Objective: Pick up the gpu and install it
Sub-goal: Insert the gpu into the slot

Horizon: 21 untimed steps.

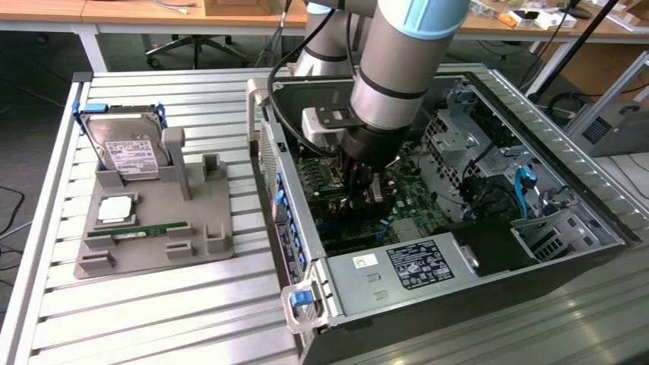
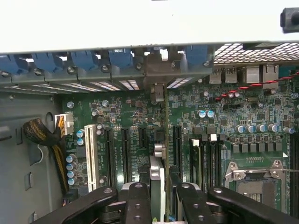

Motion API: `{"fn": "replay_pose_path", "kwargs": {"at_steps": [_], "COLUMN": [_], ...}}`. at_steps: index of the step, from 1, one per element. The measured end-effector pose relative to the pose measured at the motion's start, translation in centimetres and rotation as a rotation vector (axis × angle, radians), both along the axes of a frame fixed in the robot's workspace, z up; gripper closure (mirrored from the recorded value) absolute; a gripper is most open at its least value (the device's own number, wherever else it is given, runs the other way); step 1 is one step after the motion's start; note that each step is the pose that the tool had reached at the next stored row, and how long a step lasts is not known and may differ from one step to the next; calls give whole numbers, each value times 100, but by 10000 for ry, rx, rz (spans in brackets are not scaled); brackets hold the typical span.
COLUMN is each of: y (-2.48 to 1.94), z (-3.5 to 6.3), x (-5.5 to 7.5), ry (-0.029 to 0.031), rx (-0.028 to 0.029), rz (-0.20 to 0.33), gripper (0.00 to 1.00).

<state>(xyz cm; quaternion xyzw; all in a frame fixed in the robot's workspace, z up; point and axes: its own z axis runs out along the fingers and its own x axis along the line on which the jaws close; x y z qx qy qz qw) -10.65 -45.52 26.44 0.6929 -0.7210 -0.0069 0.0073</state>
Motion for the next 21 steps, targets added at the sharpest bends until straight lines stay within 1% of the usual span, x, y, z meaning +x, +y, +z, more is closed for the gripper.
{"fn": "replay_pose_path", "kwargs": {"at_steps": [3, 18, 19, 21], "y": [10, 7, 6, 6], "z": [-1, 7, 6, 3], "x": [0, -5, -5, -4], "ry": [0, -3, -3, -3], "rx": [1, -1, -5, -54], "rz": [106, 203, 204, 206], "gripper": [73, 73, 73, 73]}}
